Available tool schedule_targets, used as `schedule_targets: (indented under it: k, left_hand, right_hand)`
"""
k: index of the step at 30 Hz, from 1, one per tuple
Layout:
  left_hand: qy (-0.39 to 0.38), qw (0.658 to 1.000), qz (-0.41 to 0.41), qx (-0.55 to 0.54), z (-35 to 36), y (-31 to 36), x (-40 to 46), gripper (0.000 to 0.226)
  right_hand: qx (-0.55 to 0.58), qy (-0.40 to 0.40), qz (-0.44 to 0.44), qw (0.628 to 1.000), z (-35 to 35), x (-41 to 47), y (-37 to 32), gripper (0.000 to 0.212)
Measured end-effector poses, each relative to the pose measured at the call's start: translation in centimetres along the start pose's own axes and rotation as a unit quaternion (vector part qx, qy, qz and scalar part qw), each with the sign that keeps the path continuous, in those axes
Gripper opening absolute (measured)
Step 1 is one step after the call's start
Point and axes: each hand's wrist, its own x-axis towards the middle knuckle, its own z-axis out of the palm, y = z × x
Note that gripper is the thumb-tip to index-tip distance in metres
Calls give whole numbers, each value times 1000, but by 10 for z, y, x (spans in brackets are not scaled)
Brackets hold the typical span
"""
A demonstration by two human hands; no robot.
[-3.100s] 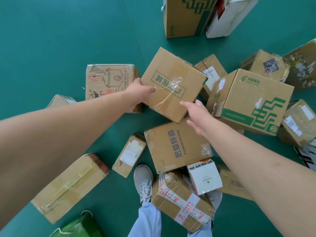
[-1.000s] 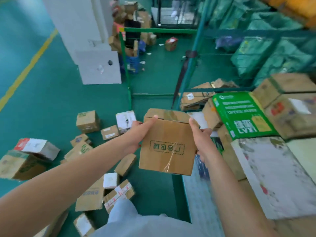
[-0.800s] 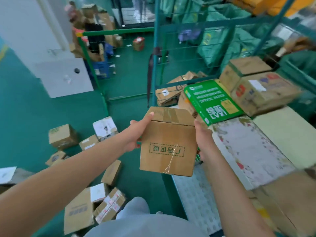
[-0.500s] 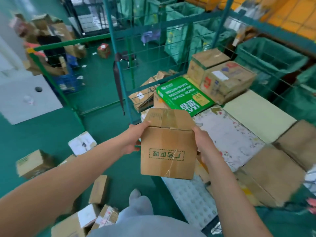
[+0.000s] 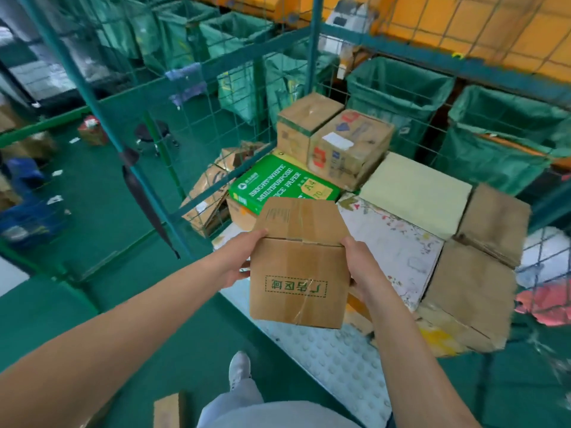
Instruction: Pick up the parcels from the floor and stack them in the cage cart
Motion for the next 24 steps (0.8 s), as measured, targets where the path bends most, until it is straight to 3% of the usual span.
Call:
schedule_targets:
  k: [4, 14, 24]
  left_hand:
    - [-36, 999, 11, 29, -17, 34, 34, 25]
    - [-113, 988, 9, 105, -17, 93, 103, 17]
    - [-94, 988, -32, 117, -3, 124, 158, 12]
  right_hand:
    - [19, 34, 12, 999, 18, 16, -18, 64]
    - [53, 108, 29, 992, 41, 20, -42, 33]
    - [36, 82, 44, 995, 32, 71, -65, 29]
